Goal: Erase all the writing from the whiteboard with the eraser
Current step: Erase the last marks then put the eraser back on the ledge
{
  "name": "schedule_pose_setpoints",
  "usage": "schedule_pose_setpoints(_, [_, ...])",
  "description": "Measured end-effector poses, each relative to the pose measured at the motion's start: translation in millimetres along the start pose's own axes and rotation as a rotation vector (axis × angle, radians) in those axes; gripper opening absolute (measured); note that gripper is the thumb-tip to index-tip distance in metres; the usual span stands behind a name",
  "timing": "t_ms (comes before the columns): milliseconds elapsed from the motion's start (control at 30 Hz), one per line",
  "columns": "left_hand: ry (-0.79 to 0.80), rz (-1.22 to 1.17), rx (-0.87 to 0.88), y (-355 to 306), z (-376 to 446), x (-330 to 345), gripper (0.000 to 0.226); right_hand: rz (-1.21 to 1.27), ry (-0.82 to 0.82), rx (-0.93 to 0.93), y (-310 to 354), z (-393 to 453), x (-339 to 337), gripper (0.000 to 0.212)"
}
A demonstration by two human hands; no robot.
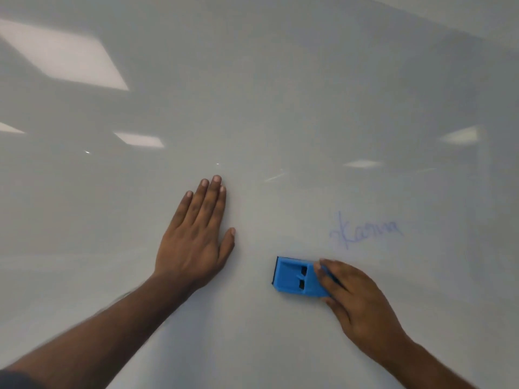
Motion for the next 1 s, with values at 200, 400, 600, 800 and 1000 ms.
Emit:
schedule_pose_setpoints(200, [-0.023,0.004,-0.027,-3.8,-1.4,1.3,0.072,-0.009,-0.189,0.218,-86.2,22.9,-58.5,0.05])
schedule_pose_setpoints(400, [-0.036,0.013,-0.053,-6.1,-1.6,0.9,0.072,0.043,-0.344,0.372,-112.0,73.6,-72.6,0.063])
schedule_pose_setpoints(600, [-0.047,0.002,-0.069,-6.9,-3.7,1.6,0.072,0.098,-0.208,0.155,-41.8,12.3,-22.2,0.054])
schedule_pose_setpoints(800, [-0.036,0.008,-0.068,-6.6,-4.9,1.7,0.072,0.04,-0.279,0.322,-93.7,-19.5,-38.3,0.058])
schedule_pose_setpoints(1000, [-0.034,0.008,-0.085,-9.1,-6.7,2.6,0.072,0.128,-0.644,0.773,-121.6,-16.8,-43.6,0.076])
Point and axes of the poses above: each hand's wrist, its own z-axis towards the middle knuckle, its own x-axis out of the palm, y = z × x, the point moved 5 cm from there along z, towards the middle knuckle, and after that the axes turned 7 degrees about z, right-handed, at the moved point
